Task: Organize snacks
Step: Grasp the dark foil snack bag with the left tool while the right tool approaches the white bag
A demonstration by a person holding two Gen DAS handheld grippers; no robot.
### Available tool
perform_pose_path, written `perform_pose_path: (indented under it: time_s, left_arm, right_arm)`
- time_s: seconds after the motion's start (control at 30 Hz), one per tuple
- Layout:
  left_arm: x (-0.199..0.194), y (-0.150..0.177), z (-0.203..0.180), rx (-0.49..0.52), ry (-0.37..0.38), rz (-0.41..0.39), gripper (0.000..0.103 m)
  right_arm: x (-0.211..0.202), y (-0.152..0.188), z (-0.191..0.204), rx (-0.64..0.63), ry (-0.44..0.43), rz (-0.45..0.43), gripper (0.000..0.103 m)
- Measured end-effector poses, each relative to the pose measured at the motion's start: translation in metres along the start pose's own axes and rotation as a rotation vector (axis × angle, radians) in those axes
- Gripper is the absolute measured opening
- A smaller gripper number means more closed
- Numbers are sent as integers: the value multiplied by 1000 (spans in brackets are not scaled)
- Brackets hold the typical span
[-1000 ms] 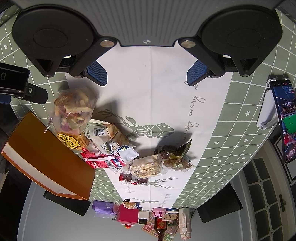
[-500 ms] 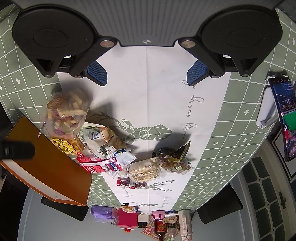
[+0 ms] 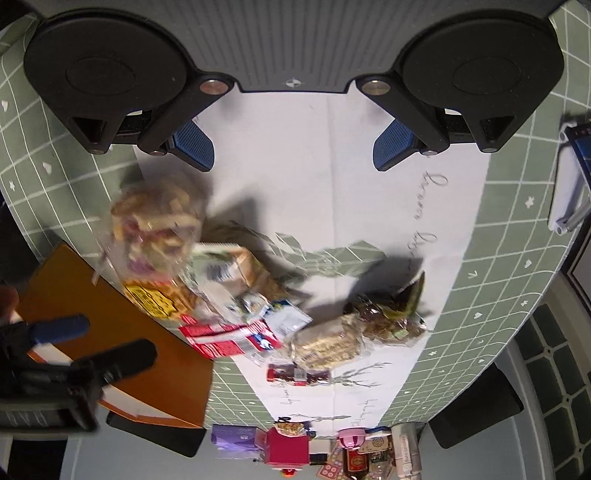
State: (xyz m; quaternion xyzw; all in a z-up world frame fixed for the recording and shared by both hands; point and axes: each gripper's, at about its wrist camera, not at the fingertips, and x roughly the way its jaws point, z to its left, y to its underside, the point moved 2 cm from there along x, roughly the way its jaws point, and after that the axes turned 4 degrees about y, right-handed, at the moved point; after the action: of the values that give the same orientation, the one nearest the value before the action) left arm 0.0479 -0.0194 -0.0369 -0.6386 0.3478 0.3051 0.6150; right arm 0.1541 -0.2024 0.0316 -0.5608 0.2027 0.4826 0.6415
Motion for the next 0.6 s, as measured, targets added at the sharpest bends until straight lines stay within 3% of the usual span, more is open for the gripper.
perform_pose_path:
  time_s: [0.23, 0.47, 0.6]
  left_arm:
    - [1, -64, 50, -108, -62, -72, 103]
    - [24, -99, 96, -225, -10, -85, 103]
    - [34, -111, 108, -214, -25, -91, 103]
  right_arm:
    - [25, -15, -1, 14, 1, -2, 100]
    - [47, -16, 13, -5, -24, 20, 99]
    - [59, -16, 36, -82, -48, 37, 86]
